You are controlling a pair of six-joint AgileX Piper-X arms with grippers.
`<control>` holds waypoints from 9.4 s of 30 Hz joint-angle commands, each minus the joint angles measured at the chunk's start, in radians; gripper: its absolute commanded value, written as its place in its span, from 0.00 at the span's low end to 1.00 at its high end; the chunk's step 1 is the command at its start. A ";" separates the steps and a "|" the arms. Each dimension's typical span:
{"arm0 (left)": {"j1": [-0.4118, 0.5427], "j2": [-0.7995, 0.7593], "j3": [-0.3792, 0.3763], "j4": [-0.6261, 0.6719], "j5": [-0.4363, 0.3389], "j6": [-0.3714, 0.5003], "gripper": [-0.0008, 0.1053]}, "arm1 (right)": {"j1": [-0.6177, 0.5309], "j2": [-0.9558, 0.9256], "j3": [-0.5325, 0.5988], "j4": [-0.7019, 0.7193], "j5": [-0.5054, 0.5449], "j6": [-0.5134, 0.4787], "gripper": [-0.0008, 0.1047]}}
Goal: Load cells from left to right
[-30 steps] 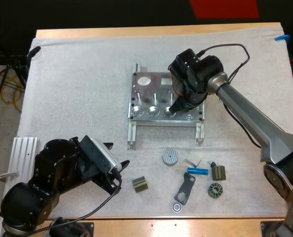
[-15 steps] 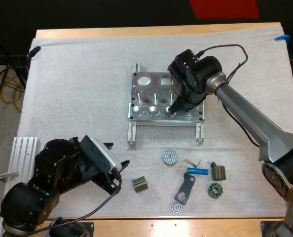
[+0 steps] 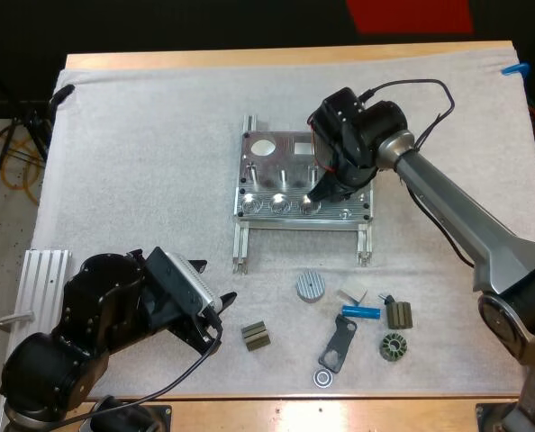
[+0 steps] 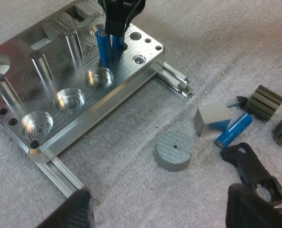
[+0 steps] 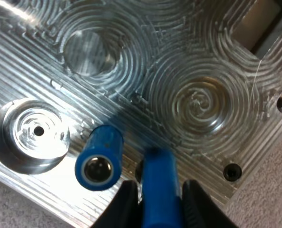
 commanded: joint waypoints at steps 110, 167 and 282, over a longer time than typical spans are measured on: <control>0.000 -0.001 -0.005 -0.001 0.002 0.003 0.57 | -0.010 -0.374 0.057 -0.010 -0.058 0.095 0.85; -0.329 0.807 -0.245 -0.150 -0.005 0.459 0.38 | -0.009 -1.593 0.792 0.125 -0.253 0.230 0.85; -0.559 1.195 -0.529 0.159 -0.305 0.455 0.02 | -0.009 -1.593 0.825 0.125 -0.205 0.227 0.85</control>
